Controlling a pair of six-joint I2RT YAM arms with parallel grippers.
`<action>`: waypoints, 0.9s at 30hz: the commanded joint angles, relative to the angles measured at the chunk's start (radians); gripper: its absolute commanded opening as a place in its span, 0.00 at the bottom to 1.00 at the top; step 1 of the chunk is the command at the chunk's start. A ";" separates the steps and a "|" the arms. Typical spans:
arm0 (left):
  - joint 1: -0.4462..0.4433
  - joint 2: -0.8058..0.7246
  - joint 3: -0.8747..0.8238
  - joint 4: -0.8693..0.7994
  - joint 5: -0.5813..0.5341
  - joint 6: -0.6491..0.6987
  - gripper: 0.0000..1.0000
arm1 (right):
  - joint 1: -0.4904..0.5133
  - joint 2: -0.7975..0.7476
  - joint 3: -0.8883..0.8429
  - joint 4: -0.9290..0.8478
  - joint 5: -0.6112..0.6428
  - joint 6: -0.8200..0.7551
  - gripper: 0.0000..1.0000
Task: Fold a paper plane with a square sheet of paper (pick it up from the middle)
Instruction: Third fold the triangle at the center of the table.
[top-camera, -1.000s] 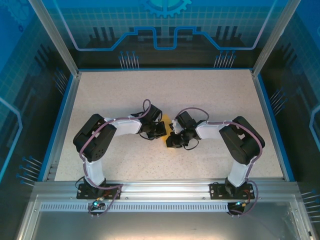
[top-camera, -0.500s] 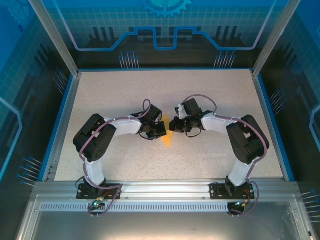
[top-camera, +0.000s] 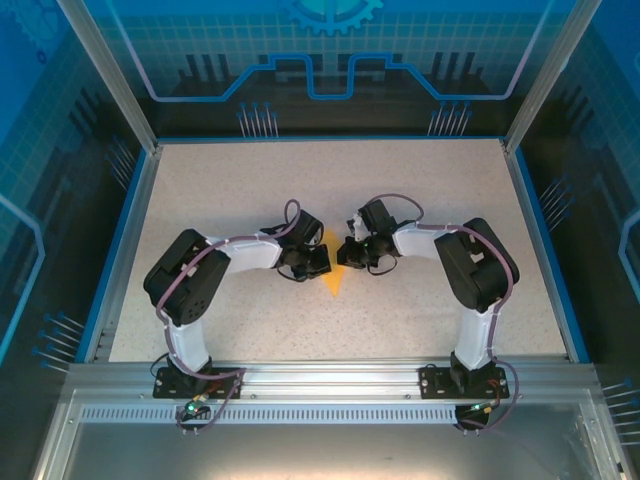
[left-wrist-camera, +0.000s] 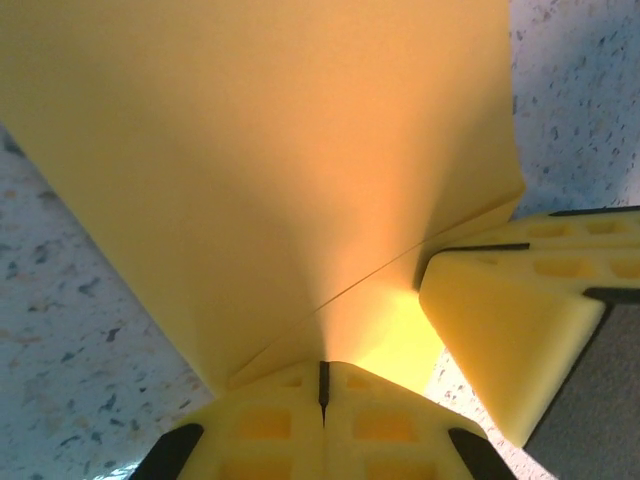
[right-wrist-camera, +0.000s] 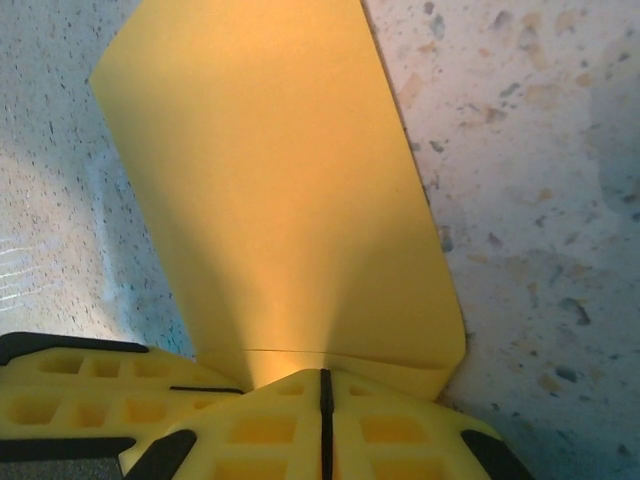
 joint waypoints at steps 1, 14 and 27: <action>-0.014 -0.061 -0.029 -0.026 0.021 0.024 0.07 | -0.004 0.044 0.002 -0.046 0.067 0.050 0.09; -0.080 -0.056 -0.112 0.112 0.080 -0.062 0.12 | 0.016 -0.035 -0.077 -0.016 0.157 0.232 0.09; -0.092 -0.004 -0.125 -0.024 0.034 -0.028 0.05 | -0.073 -0.021 -0.047 0.038 0.094 0.020 0.10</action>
